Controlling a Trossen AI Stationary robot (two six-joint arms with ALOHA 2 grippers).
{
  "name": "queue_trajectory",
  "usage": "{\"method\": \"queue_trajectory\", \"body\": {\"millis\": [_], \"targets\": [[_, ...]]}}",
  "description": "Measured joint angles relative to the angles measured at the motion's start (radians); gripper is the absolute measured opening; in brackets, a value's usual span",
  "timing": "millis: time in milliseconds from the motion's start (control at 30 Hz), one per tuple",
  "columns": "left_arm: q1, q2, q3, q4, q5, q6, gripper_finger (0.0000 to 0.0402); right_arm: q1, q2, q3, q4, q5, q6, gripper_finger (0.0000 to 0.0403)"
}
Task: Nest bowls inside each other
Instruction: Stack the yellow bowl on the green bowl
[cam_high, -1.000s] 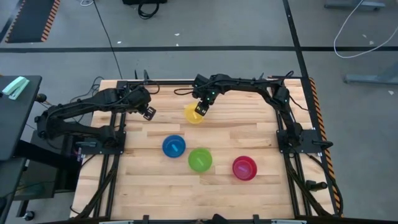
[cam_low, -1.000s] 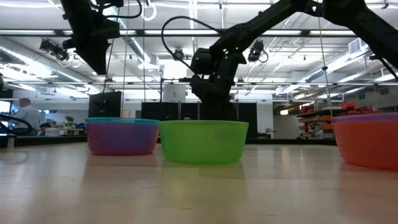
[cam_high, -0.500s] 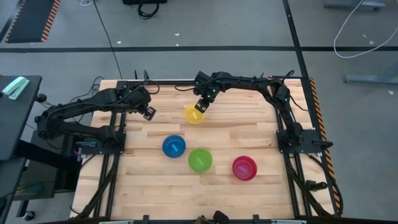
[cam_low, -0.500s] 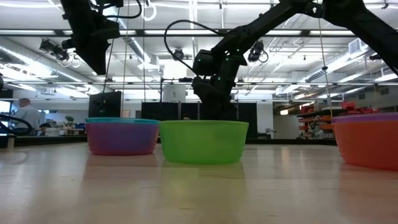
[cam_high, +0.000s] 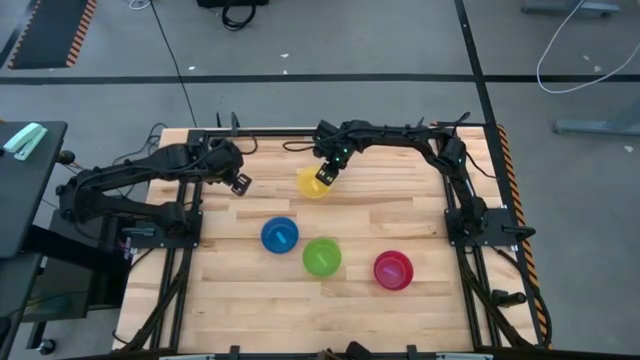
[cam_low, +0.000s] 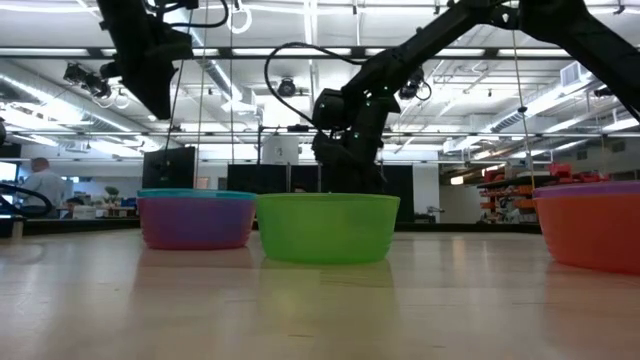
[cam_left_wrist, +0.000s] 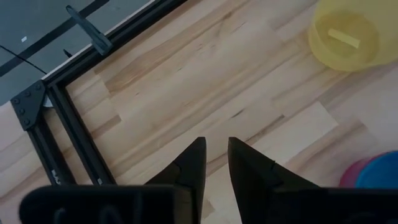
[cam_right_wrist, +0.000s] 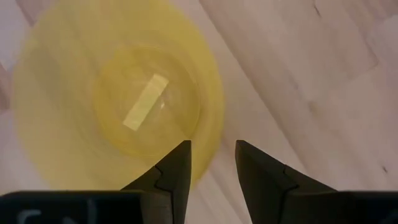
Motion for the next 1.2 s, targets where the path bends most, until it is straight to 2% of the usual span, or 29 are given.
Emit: {"method": "queue_trajectory", "body": {"millis": [333, 700, 1033, 1200], "targets": [[-0.048, 0.000, 0.000, 0.000, 0.000, -0.032, 0.0072, 0.001, 0.000, -0.005, 0.004, 0.000, 0.037, 0.0121], [-0.095, 0.000, 0.000, 0.000, 0.000, -0.058, 0.0067, 0.001, -0.001, -0.004, 0.003, 0.018, 0.017, 0.0009], [-0.097, 0.000, 0.000, -0.001, -0.033, -0.079, 0.0075, 0.048, -0.012, -0.003, -0.075, 0.033, -0.046, 0.0006], [-0.097, 0.001, 0.000, -0.002, -0.034, -0.078, 0.0068, 0.095, -0.062, -0.003, -0.112, 0.045, -0.078, 0.0004]]}}
